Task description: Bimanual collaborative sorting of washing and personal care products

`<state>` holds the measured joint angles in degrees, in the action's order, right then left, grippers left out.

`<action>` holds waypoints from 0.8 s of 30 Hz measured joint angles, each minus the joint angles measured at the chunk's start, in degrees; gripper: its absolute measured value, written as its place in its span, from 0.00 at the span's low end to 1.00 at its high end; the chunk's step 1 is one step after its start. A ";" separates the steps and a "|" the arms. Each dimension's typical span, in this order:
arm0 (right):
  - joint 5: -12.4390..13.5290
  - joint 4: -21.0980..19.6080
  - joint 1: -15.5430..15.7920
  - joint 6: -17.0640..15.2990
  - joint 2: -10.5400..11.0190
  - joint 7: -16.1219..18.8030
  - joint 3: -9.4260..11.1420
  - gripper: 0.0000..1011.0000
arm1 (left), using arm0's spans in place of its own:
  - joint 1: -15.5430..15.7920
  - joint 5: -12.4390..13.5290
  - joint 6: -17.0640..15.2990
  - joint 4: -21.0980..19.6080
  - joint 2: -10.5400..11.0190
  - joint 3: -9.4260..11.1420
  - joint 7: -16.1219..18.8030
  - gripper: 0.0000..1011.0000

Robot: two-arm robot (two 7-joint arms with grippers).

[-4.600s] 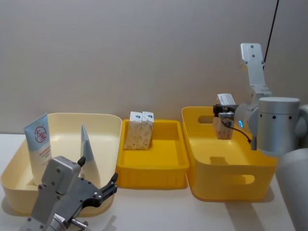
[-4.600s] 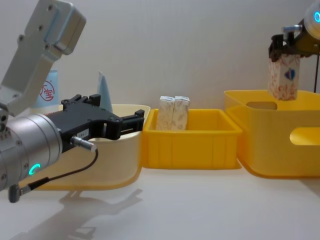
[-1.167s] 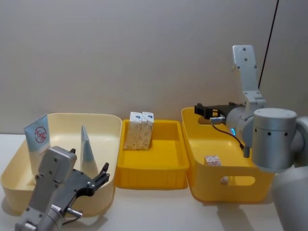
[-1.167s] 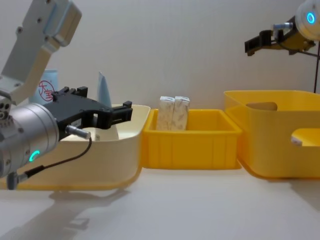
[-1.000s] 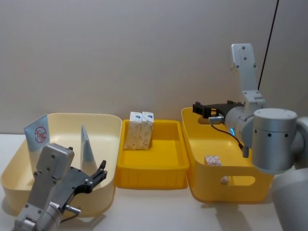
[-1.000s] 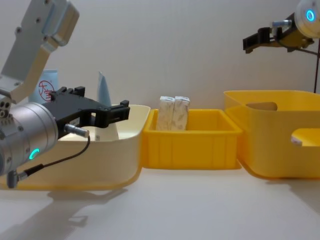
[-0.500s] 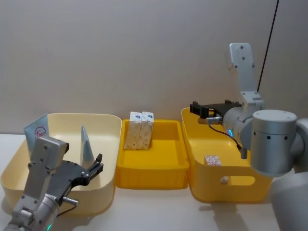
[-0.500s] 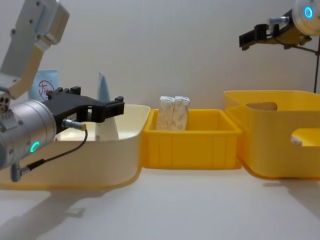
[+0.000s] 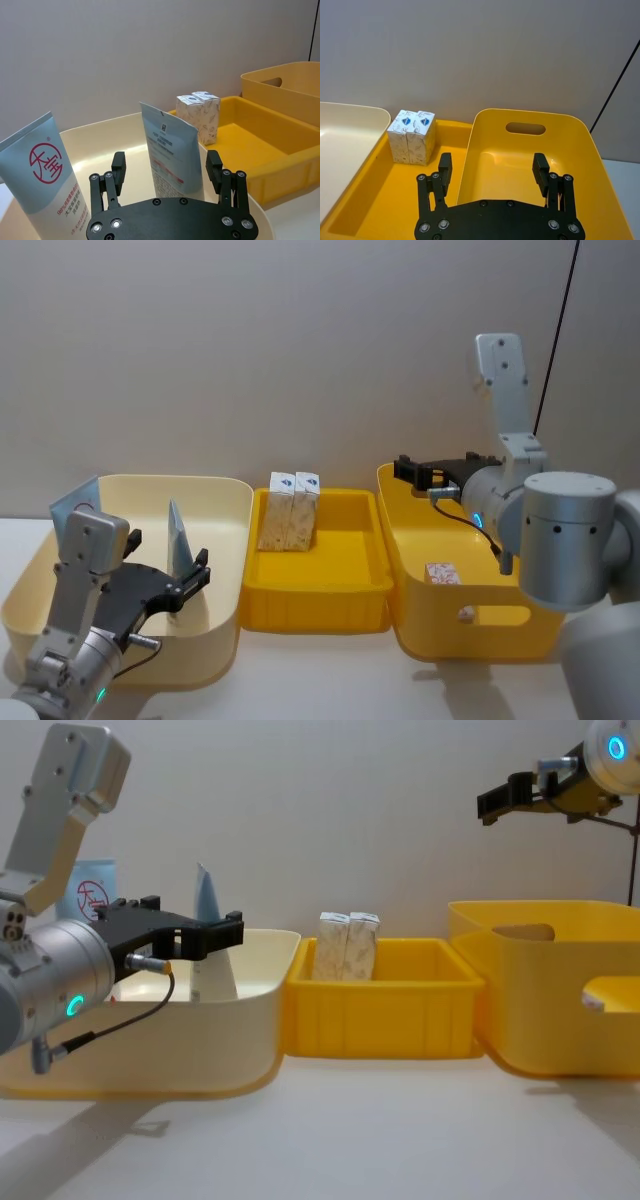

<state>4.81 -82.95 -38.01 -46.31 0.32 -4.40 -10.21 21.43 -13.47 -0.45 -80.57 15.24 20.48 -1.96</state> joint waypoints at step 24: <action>-0.85 0.90 0.12 -1.49 -0.07 1.00 0.25 0.99 | 6.78 0.65 0.99 8.94 -2.25 0.42 -3.65 0.90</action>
<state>3.96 -82.05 -37.89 -47.80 0.25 -3.40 -9.96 28.21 -12.82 0.54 -71.62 12.99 20.90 -5.60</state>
